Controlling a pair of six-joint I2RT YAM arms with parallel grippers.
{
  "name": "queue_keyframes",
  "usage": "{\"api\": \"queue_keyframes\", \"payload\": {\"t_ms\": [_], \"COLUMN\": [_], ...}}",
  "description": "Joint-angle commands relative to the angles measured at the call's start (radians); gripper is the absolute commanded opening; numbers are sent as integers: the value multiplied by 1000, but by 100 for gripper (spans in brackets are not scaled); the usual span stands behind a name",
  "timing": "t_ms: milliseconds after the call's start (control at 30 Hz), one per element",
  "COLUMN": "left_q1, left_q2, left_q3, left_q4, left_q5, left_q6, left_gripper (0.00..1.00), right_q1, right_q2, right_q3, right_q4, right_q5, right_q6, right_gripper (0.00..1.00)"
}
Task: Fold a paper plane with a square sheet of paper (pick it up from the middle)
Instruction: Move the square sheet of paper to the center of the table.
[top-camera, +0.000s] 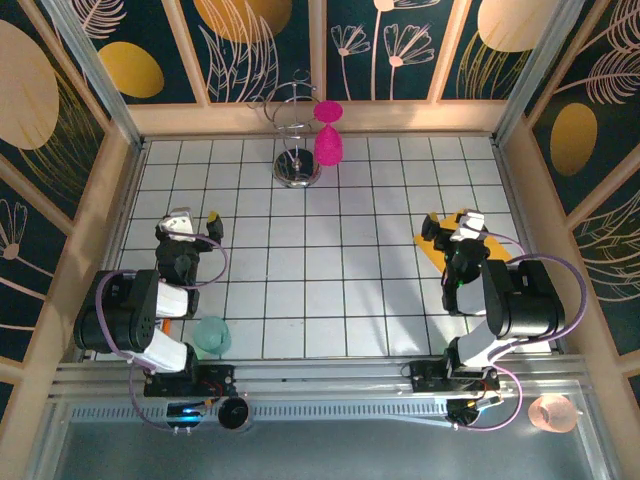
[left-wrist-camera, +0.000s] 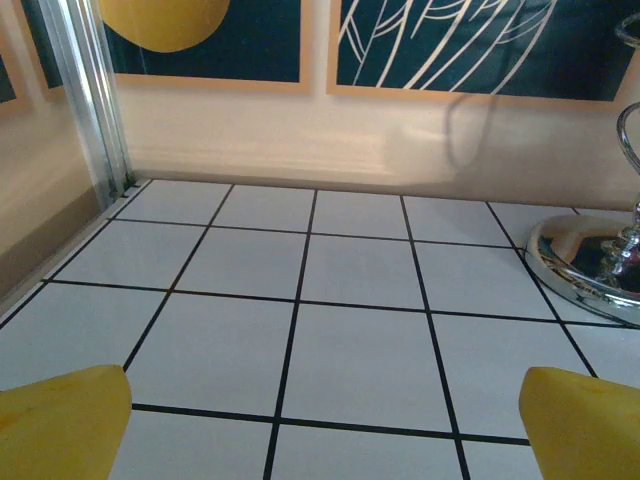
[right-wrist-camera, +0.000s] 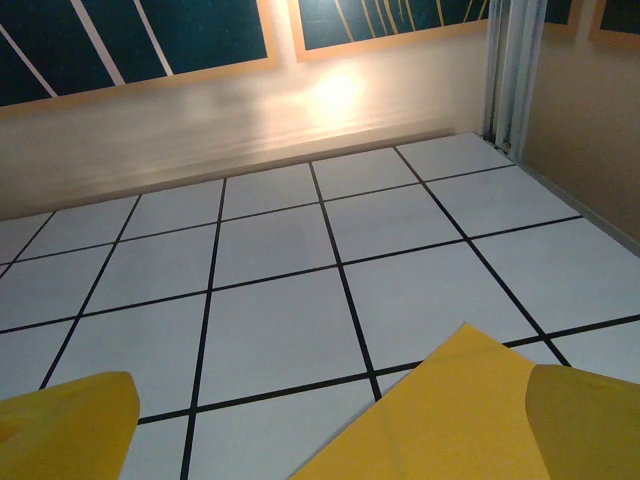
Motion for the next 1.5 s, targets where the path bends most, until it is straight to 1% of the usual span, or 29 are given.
{"api": "queue_keyframes", "payload": {"t_ms": [0, 833, 933, 1000, 1067, 1133, 1200, 1233, 1267, 1333, 1400, 1467], "left_q1": [6, 6, 6, 6, 6, 6, 6, 6, 6, 6, 6, 6], "left_q2": [4, 2, -1, -21, -76, -145, -219, -261, -299, -357, -391, -407], "left_q3": [6, 9, -18, -55, -73, -66, -43, -20, 11, 72, 119, 176], "left_q4": [18, 14, 66, 120, 102, 26, -79, -160, -248, -393, -515, -642], "left_q5": [-12, -30, -84, -111, -146, -181, -201, -213, -247, -273, -282, -243], "left_q6": [-4, -11, -34, -41, -51, -62, -68, -82, -121, -195, -315, -388], "left_gripper": [99, 99, 99, 99, 99, 99, 99, 99, 99, 99, 99, 99], "right_q1": [-4, -5, -5, 2, 10, 12, 13, 14, 13, 16, 18, 18], "right_q2": [5, 6, 1, -41, -127, -195, -254, -273, -275, -235, -169, -99], "right_q3": [19, 20, 13, 8, 32, 84, 167, 241, 330, 487, 603, 704], "right_q4": [15, 11, 28, 1, -116, -266, -455, -600, -776, -1029, -1196, -1327], "right_q5": [-2, -5, -13, -17, 8, 26, 58, 83, 95, 102, 92, 45], "right_q6": [-11, -10, -18, -27, -30, -25, 34, 94, 149, 241, 304, 364], "right_gripper": [99, 99, 99, 99, 99, 99, 99, 99, 99, 99, 99, 99]}}
